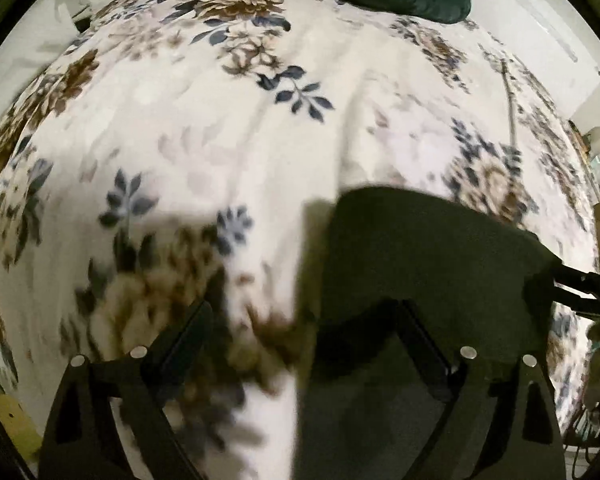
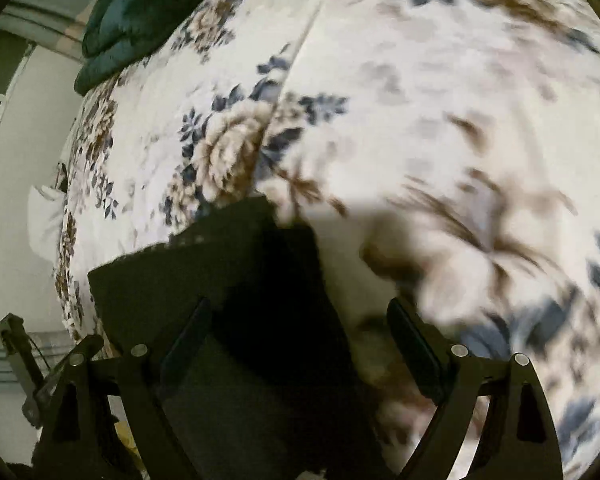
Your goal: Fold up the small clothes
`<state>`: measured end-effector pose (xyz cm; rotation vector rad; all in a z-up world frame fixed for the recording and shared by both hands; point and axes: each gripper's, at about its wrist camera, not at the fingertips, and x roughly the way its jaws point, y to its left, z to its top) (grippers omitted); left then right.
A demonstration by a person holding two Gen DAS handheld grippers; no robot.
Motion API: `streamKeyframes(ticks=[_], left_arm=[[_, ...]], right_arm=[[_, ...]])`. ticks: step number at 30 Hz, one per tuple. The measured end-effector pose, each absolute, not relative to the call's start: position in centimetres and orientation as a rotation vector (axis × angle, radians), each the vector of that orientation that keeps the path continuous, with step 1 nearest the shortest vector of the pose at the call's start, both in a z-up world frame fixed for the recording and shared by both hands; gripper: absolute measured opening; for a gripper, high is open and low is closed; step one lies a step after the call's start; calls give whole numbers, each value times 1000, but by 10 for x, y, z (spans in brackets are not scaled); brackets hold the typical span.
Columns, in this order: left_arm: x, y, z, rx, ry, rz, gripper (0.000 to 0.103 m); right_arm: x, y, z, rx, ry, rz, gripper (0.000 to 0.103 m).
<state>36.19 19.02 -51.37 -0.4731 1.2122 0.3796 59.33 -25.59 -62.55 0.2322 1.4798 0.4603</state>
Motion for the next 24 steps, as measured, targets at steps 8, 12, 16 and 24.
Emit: streamKeyframes(ticks=[8, 12, 16, 24], left_arm=[[395, 196, -520, -482, 1216, 306, 93], [418, 195, -532, -459, 1237, 295, 93], [416, 194, -519, -444, 1231, 285, 93], [344, 162, -492, -316, 1295, 366, 93]], right_arm=[[605, -219, -608, 170, 1327, 425, 10], [618, -215, -604, 178, 1297, 345, 9], [634, -218, -636, 189, 1474, 322, 19], [547, -321, -579, 460, 1552, 198, 50]])
